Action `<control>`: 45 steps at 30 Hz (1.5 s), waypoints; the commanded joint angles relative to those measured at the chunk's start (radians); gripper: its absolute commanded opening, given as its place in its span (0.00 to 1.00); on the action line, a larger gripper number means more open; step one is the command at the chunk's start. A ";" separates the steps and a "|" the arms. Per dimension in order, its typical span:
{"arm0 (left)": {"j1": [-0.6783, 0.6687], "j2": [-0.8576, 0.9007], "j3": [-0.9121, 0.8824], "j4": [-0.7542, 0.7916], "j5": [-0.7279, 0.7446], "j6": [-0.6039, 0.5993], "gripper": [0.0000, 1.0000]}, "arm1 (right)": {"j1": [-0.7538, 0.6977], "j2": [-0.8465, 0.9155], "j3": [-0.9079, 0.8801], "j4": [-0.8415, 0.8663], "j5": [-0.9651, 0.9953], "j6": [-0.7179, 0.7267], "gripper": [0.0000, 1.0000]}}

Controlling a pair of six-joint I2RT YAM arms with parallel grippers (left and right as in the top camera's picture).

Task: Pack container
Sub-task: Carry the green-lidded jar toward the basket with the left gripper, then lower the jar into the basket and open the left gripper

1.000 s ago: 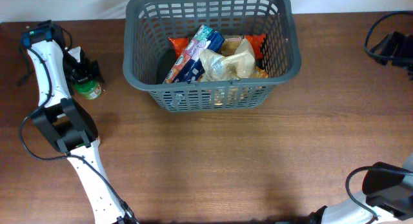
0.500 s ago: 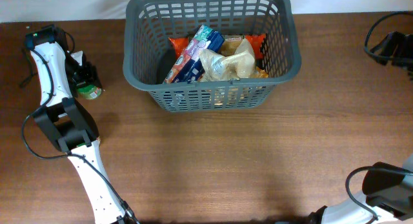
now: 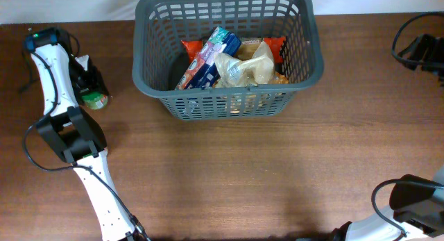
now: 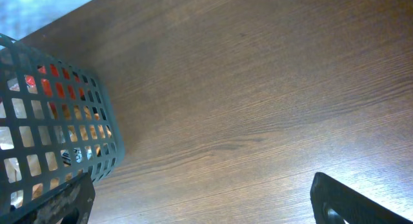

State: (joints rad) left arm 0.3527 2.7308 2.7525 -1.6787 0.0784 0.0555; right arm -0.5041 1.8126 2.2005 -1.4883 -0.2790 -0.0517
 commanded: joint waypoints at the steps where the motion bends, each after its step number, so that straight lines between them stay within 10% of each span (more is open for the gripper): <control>1: -0.005 -0.037 0.160 -0.010 0.058 0.002 0.02 | 0.000 -0.009 -0.005 0.003 -0.009 0.008 0.99; 9: -0.060 -0.319 0.385 0.046 0.228 0.029 0.02 | 0.000 -0.008 -0.005 0.003 -0.009 0.008 0.99; 20: -0.543 -0.621 0.377 0.035 0.226 0.698 0.02 | 0.000 -0.009 -0.005 0.003 -0.009 0.008 0.99; 40: -0.620 -0.404 -0.172 0.291 -0.236 0.576 0.04 | 0.000 -0.009 -0.005 0.003 -0.009 0.008 0.99; 43: -0.616 -0.383 -0.175 0.311 -0.267 0.536 0.24 | 0.000 -0.009 -0.005 0.003 -0.009 0.008 0.99; 44: -0.615 -0.381 -0.175 0.314 -0.267 0.531 0.48 | 0.000 -0.009 -0.005 0.003 -0.009 0.008 0.99; 45: -0.615 -0.381 -0.175 0.317 -0.267 0.525 0.99 | 0.000 -0.009 -0.005 0.003 -0.009 0.008 0.99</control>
State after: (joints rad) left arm -0.2707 2.3589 2.5671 -1.3781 -0.1371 0.6266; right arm -0.5041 1.8126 2.2005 -1.4883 -0.2790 -0.0513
